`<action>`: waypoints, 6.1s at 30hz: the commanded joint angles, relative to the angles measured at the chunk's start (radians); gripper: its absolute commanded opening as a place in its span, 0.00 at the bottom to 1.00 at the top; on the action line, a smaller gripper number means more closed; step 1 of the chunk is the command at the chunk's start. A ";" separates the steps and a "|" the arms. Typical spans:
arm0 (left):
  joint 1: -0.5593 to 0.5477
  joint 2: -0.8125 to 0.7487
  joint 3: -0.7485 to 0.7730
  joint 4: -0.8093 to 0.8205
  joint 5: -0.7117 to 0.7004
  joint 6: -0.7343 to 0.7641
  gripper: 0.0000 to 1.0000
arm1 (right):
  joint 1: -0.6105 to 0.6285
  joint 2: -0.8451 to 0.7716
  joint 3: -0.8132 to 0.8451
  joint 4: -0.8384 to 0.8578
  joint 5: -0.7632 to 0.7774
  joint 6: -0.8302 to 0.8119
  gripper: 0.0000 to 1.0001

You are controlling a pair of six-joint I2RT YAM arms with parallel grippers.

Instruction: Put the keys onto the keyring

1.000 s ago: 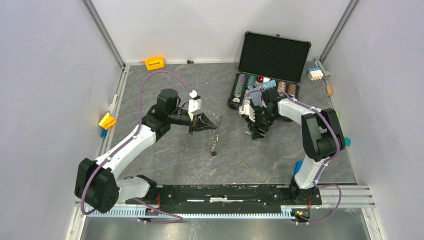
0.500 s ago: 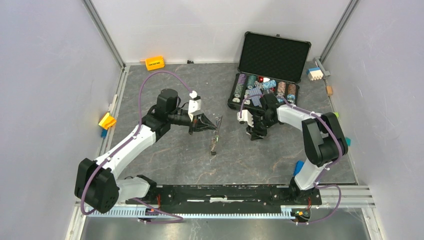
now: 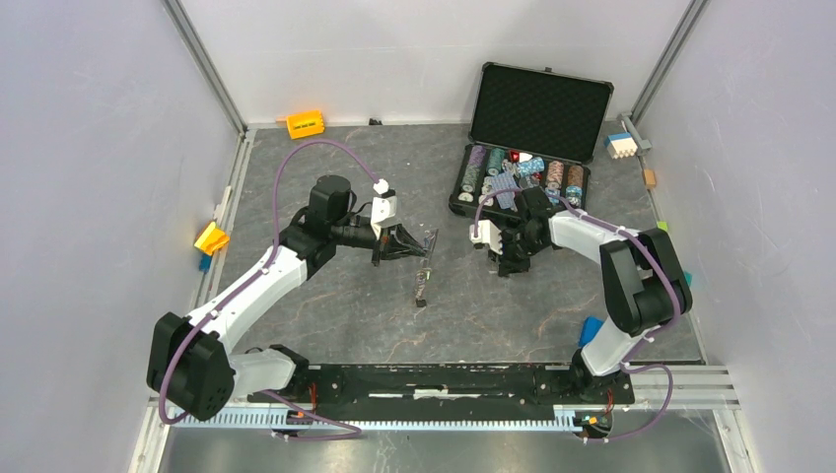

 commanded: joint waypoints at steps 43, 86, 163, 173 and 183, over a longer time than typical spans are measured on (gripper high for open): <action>0.008 -0.033 0.034 0.022 0.047 0.043 0.02 | -0.106 -0.096 -0.019 0.007 0.036 0.137 0.42; 0.007 -0.053 0.025 0.029 0.056 0.032 0.02 | -0.166 -0.039 -0.084 0.046 -0.077 0.441 0.49; 0.008 -0.052 0.016 0.032 0.060 0.035 0.02 | -0.123 -0.033 -0.065 0.109 -0.130 0.582 0.05; 0.008 -0.047 0.013 0.067 0.026 -0.010 0.02 | -0.124 -0.124 -0.041 0.080 -0.225 0.443 0.00; 0.007 -0.017 0.039 0.134 -0.039 -0.123 0.02 | -0.124 -0.286 -0.016 -0.086 -0.454 0.166 0.00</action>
